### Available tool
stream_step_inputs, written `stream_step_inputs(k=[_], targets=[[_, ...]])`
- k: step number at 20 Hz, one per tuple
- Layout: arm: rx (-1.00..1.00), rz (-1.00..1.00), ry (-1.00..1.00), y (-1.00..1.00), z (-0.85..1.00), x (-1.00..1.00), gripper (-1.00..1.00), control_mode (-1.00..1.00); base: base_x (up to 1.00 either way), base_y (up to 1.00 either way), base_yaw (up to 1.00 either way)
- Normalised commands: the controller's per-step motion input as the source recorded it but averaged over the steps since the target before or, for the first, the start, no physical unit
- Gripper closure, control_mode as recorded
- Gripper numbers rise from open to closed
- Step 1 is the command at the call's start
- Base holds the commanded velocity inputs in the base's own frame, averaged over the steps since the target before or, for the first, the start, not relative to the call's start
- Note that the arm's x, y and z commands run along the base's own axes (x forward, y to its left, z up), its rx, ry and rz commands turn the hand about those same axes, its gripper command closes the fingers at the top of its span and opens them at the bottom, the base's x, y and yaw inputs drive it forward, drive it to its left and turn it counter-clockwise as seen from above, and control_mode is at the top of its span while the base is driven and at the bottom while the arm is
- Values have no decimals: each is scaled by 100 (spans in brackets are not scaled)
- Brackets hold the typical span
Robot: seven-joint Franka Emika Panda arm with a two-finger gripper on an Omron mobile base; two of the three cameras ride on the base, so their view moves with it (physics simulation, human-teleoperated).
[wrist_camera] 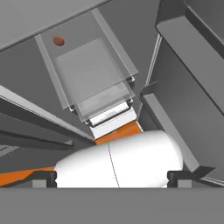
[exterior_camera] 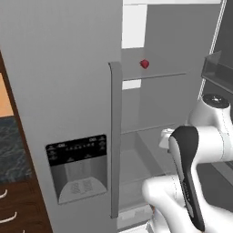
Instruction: Take the strawberry from the fridge and place it on top of the pancake, located on the dining counter.
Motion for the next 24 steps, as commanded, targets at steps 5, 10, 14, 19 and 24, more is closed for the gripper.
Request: stream_step_inputs(k=[5,10,14,19,24], targets=[[0,0,0,0,0,0,-100,100,71,-6,-1],[0,0,0,0,0,0,-100,100,45,-5,0],[0,0,0,0,0,0,-100,100,0,0,0],[0,0,0,0,0,0,-100,100,3,-4,-12],[0,0,0,0,0,0,-100,100,13,-25,-53]])
